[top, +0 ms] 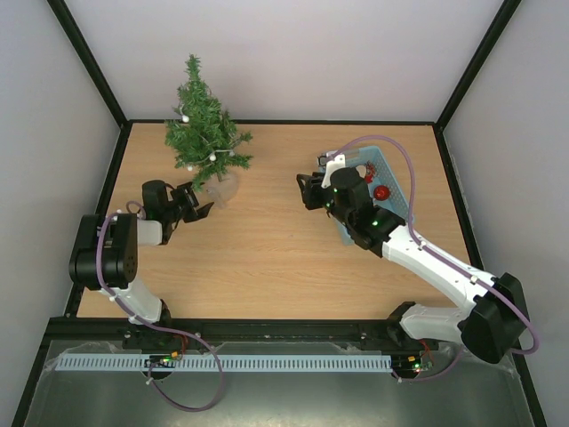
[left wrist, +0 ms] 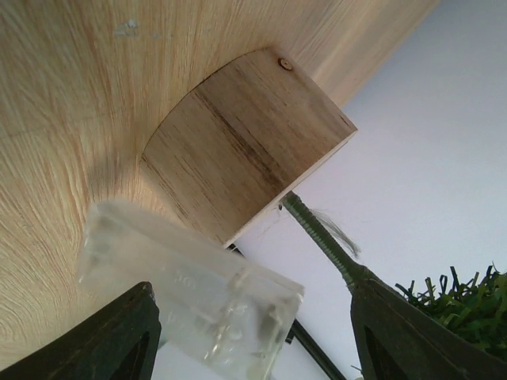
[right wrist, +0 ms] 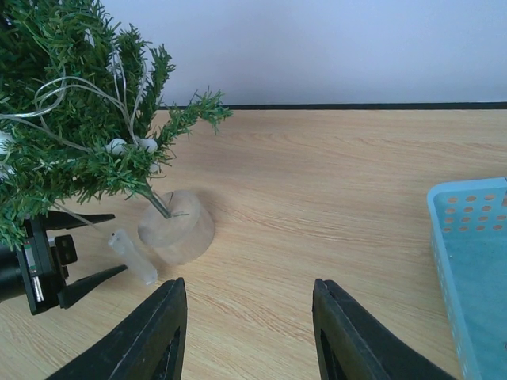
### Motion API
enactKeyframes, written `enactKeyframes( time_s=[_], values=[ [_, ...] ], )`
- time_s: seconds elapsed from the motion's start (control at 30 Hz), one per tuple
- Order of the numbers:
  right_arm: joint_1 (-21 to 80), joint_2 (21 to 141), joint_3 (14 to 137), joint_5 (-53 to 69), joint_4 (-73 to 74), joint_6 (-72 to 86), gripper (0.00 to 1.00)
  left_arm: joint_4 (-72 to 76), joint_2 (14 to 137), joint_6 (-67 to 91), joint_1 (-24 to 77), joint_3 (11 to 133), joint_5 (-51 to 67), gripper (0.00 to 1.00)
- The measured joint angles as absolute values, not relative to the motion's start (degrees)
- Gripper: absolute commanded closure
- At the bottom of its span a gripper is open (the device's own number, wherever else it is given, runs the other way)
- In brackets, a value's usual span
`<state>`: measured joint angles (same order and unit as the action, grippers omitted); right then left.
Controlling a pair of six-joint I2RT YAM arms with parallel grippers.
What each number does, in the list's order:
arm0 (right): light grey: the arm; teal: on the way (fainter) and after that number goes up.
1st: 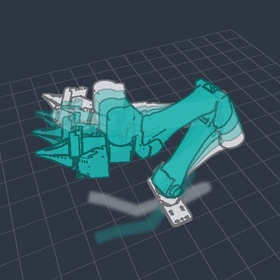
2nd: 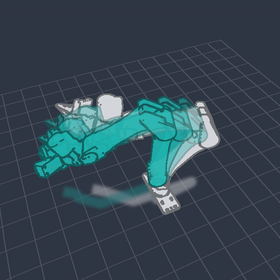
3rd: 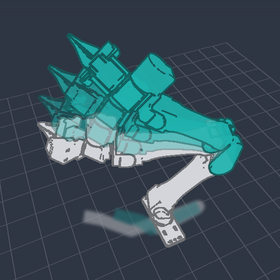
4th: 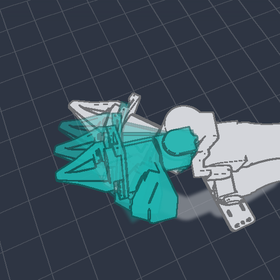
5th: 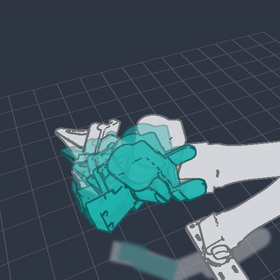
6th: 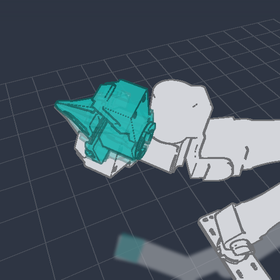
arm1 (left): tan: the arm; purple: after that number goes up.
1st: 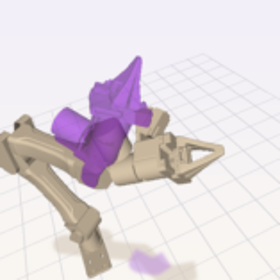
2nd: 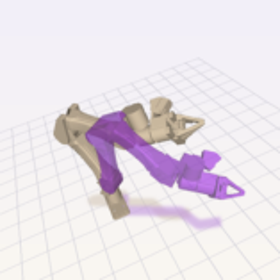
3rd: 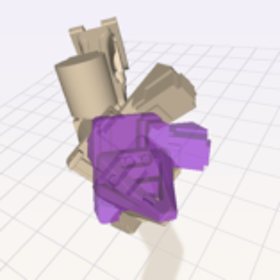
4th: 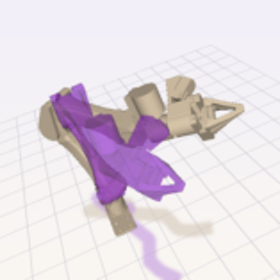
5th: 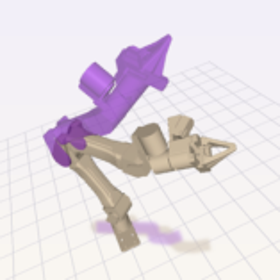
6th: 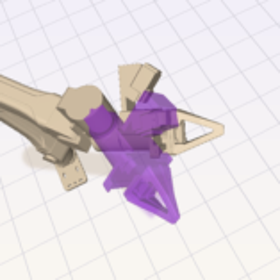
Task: Decorate the small christmas tree
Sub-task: Wrap the decoration item around the Christmas tree.
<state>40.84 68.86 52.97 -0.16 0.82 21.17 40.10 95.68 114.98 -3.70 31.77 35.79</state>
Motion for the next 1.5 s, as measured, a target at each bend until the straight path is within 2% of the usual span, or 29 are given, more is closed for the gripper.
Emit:
enactKeyframes(
  time_s=[0.33, 0.5, 0.9, 1.2, 1.5],
  values=[
    [40.8, 69.2, 53.0, -0.2, 0.5, 20.7, 0.58, 40.0, 95.7, 115.3, -3.7, 31.8, 35.8, 0.43],
    [40.8, 69.2, 53.0, -0.2, 0.5, 20.5, 0.58, 40.0, 95.7, 115.6, -3.7, 31.8, 35.8, 0.55],
    [40.8, 69.2, 53.0, -0.4, 0.5, 20.3, 0.58, 35.4, 93.1, 113.2, -3.8, 31.9, 34.6, 0.74],
    [40.8, 69.2, 53.0, -0.4, -0.2, 20.3, 0.58, 28.4, 89.6, 108.2, -4.8, 34.7, 32.3, 0.77],
    [40.8, 68.0, 52.6, -0.6, -0.4, 19.6, 0.58, 21.9, 83.5, 92.2, -8.2, 43.4, 26.9, 0.78]
  ],
)
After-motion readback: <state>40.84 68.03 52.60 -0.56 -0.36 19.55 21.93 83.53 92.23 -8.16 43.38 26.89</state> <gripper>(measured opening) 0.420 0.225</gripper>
